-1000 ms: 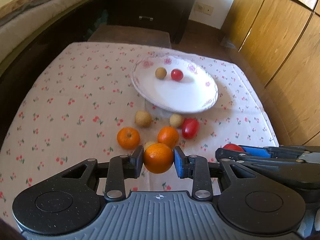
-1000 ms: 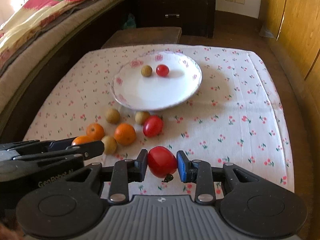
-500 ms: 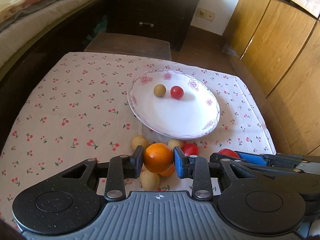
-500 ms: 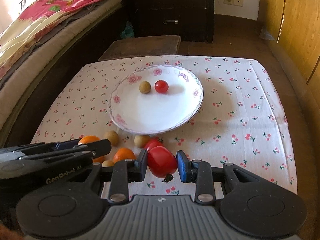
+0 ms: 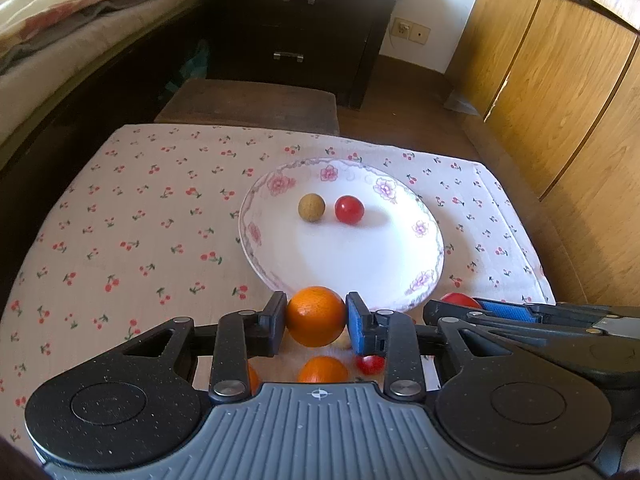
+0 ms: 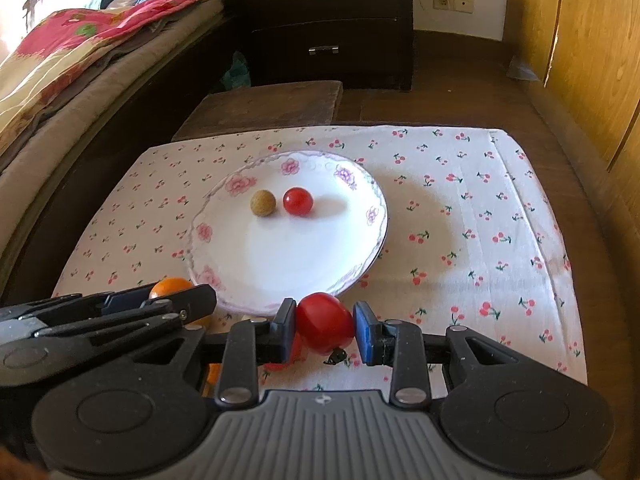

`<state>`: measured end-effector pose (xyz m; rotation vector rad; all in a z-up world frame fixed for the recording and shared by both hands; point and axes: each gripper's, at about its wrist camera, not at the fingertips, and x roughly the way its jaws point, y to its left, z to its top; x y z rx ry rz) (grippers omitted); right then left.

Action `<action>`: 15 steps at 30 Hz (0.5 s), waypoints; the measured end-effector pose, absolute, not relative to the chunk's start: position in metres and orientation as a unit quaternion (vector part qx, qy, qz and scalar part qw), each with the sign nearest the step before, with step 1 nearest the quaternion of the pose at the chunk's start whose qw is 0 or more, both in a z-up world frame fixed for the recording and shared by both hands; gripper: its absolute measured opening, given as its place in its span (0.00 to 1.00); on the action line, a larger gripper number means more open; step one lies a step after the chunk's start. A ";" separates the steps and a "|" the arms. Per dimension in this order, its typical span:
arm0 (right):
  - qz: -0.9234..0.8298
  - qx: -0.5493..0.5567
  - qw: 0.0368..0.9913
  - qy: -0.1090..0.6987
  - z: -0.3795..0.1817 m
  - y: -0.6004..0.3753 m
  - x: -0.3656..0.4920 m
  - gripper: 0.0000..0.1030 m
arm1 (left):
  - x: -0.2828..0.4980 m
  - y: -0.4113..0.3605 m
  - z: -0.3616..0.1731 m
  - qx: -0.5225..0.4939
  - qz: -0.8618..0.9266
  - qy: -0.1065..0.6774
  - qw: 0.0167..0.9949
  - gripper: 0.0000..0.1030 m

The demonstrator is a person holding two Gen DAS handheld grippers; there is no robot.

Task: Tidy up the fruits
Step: 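Carry the red tomato and mandarin over the white bowl with both tools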

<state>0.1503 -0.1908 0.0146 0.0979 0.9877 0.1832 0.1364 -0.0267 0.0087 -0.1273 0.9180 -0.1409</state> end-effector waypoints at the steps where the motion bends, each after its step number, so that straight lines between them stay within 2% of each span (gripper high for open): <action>1: 0.087 0.047 0.876 0.473 0.014 -0.191 0.153 0.32 | 0.138 -0.027 0.009 -0.060 -0.068 0.442 0.893 0.38; 15: 0.082 0.044 0.876 0.472 0.010 -0.193 0.175 0.32 | 0.158 -0.033 0.005 -0.049 -0.065 0.443 0.893 0.37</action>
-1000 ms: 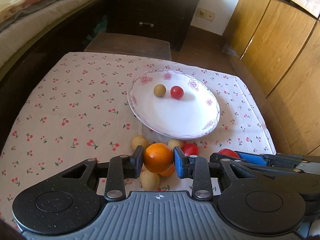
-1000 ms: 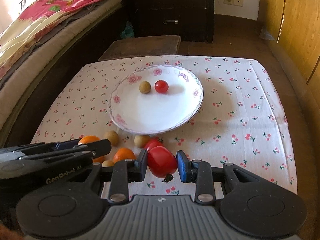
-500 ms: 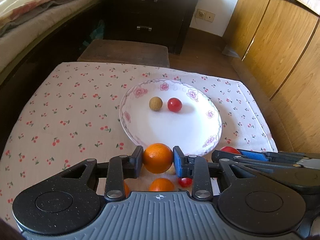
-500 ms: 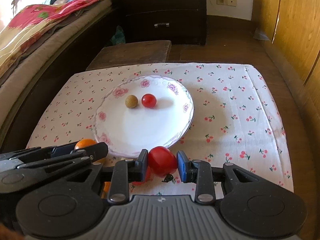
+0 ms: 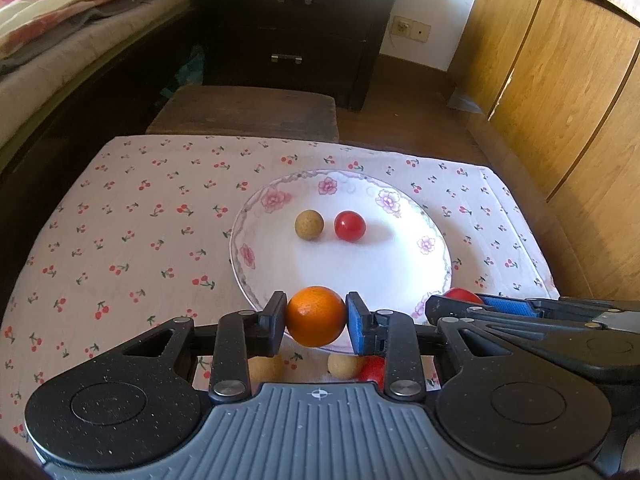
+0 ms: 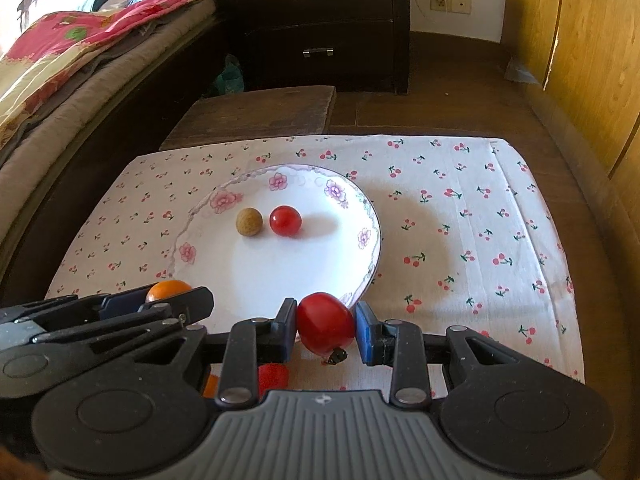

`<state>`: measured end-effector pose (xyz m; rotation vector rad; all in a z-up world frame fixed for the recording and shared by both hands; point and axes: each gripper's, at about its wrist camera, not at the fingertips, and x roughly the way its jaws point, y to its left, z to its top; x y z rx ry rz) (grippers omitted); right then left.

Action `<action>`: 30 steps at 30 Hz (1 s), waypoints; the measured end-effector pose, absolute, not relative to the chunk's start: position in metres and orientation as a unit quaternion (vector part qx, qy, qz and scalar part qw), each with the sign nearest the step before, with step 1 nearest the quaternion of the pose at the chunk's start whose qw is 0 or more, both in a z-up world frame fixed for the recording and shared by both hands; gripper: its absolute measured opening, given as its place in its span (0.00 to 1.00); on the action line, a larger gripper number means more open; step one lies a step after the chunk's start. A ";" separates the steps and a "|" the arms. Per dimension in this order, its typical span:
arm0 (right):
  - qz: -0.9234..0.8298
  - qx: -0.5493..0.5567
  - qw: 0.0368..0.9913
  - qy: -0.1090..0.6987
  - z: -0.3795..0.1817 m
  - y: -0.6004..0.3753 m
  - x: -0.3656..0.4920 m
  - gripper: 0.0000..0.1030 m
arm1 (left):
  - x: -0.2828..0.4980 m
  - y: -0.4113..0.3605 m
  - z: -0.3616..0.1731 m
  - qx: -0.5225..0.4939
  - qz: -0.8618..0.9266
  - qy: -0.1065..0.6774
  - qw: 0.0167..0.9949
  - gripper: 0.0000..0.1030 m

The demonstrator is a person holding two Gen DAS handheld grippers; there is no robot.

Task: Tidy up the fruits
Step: 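Carry the red tomato and mandarin over the white bowl with both tools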

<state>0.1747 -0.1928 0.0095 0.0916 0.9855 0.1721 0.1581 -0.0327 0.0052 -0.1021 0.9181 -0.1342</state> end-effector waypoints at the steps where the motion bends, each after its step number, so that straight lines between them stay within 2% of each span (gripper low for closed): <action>1: 0.083 0.043 0.876 0.472 0.009 -0.192 0.176 0.32 | 0.160 -0.033 0.005 -0.049 -0.064 0.443 0.893 0.37; 30: 0.096 0.042 0.872 0.477 -0.011 -0.183 0.202 0.32 | 0.182 -0.026 -0.012 -0.056 -0.042 0.461 0.885 0.38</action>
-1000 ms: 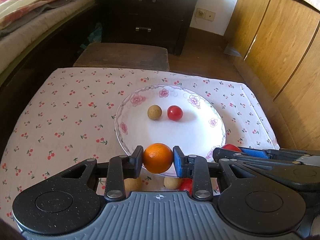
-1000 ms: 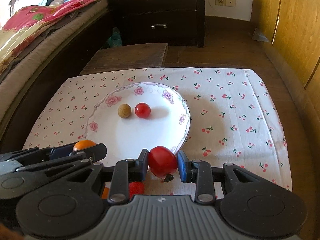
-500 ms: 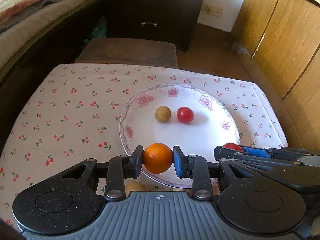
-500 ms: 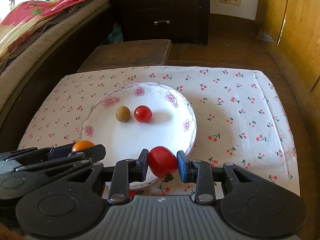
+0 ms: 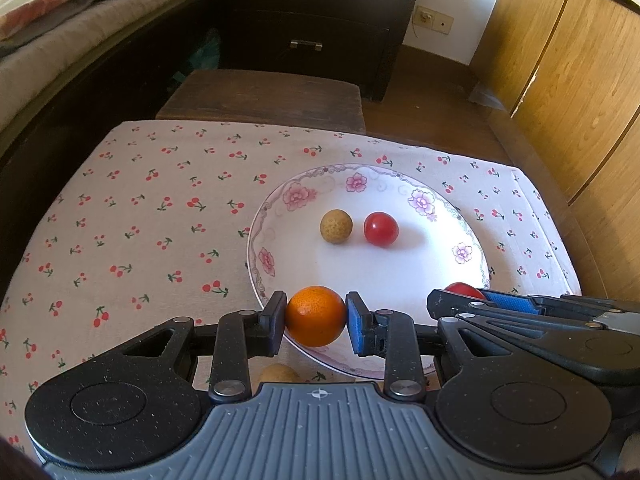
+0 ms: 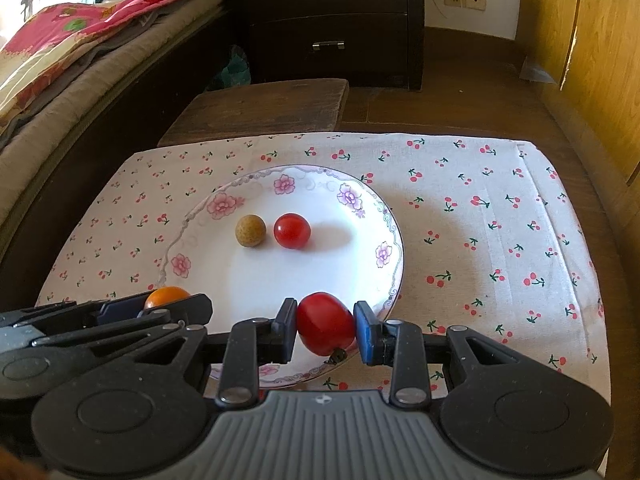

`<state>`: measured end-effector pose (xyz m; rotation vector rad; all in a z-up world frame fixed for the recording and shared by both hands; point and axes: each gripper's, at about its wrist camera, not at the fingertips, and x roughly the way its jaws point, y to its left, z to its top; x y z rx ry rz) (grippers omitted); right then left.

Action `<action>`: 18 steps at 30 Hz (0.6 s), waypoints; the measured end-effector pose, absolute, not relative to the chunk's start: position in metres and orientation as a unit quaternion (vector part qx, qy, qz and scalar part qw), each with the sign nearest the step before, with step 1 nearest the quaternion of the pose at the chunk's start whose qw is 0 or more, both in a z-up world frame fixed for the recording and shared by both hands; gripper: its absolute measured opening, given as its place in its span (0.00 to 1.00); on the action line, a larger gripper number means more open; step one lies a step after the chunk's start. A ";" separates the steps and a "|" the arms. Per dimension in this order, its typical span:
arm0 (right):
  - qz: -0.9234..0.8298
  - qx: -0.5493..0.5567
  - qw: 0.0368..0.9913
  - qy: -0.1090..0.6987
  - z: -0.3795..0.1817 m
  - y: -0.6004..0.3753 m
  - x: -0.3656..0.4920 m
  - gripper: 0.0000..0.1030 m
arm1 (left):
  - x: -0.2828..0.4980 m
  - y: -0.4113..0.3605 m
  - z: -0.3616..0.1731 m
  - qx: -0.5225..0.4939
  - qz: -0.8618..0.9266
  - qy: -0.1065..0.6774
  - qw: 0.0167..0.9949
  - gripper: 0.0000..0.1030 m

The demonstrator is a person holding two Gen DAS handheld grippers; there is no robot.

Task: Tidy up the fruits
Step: 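Carry the red tomato and mandarin over the white bowl with both tools, then open both tools to drop the fruits into the bowl, then lift away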

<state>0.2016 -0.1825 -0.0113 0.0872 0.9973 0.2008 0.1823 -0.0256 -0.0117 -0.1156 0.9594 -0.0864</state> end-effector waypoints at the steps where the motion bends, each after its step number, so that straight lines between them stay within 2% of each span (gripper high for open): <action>1: 0.096 0.042 0.873 0.477 -0.011 -0.182 0.202 0.32 | 0.182 -0.026 -0.012 -0.056 -0.041 0.461 0.885 0.38; 18: 0.091 0.045 0.874 0.475 -0.008 -0.185 0.201 0.32 | 0.180 -0.025 -0.010 -0.059 -0.039 0.460 0.885 0.42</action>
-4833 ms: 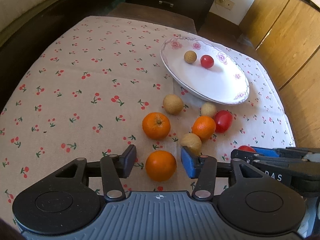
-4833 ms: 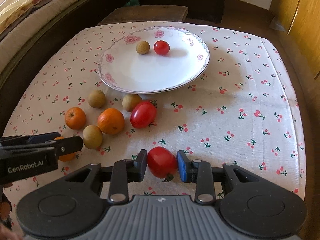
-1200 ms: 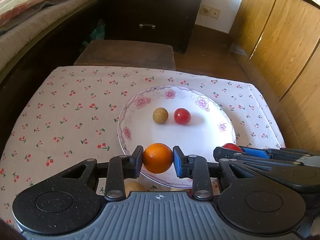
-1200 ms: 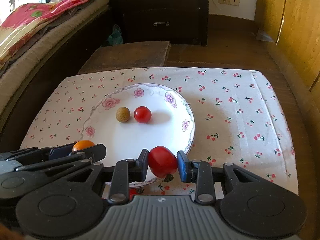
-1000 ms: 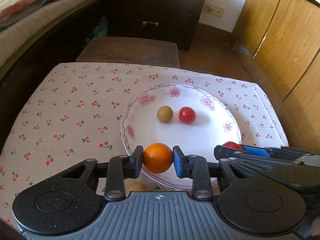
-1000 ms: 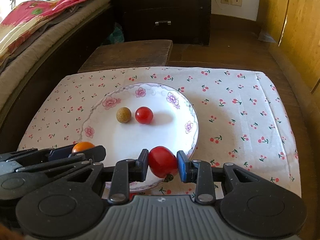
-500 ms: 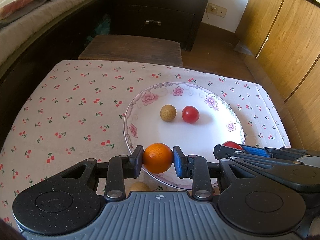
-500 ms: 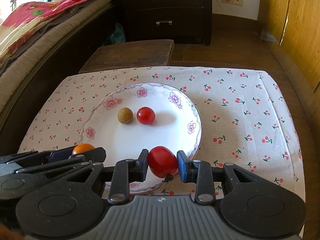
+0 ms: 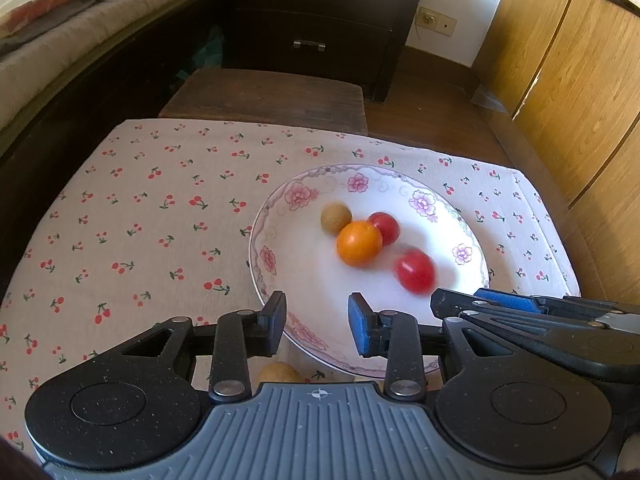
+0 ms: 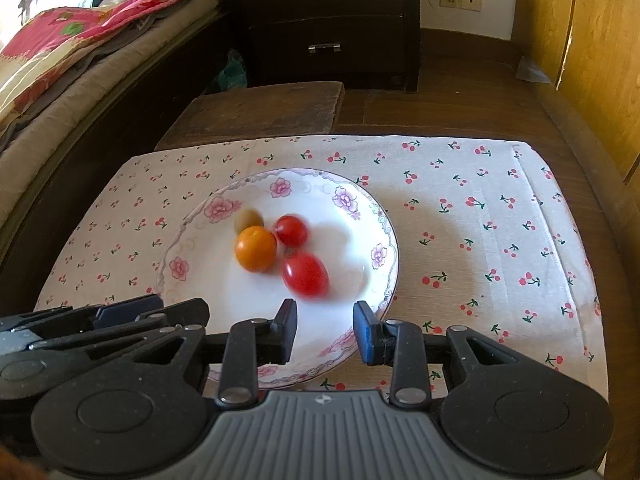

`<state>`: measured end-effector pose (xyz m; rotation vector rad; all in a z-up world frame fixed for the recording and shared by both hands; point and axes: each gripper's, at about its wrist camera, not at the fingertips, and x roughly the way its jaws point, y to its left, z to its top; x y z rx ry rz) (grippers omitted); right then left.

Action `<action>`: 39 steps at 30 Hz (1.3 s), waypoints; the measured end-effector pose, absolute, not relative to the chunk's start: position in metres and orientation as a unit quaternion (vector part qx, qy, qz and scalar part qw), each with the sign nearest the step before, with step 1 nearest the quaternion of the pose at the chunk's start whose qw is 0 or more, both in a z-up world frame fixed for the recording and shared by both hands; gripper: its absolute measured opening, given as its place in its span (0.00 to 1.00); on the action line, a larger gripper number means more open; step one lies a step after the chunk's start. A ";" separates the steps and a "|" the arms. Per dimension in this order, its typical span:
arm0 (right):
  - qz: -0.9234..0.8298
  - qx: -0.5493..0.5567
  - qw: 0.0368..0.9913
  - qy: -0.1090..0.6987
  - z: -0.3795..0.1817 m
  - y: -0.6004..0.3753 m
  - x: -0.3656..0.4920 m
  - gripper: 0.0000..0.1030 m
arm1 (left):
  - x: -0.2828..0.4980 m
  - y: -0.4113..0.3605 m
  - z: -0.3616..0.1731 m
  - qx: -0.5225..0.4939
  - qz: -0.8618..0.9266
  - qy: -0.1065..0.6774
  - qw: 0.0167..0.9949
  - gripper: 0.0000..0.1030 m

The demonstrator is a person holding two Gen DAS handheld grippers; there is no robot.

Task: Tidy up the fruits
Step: 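Open both tools to drop the fruits into the bowl, then lift away, then grasp a red tomato with the right tool while the left tool grasps an orange mandarin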

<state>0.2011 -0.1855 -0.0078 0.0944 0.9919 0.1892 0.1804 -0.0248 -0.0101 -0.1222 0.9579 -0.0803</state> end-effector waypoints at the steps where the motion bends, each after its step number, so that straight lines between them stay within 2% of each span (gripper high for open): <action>1: 0.089 0.047 0.874 0.475 -0.007 -0.186 0.201 0.32 | 0.180 -0.025 -0.010 -0.059 -0.039 0.460 0.885 0.42; 18: 0.083 0.039 0.876 0.473 0.005 -0.183 0.182 0.32 | 0.163 -0.024 0.000 -0.047 -0.050 0.452 0.889 0.43; 27: 0.088 0.044 0.870 0.484 0.007 -0.181 0.168 0.32 | 0.149 -0.024 0.004 -0.038 -0.056 0.454 0.888 0.39; 39: 0.101 0.065 0.855 0.504 0.002 -0.177 0.150 0.32 | 0.131 -0.015 0.003 -0.037 -0.059 0.466 0.882 0.39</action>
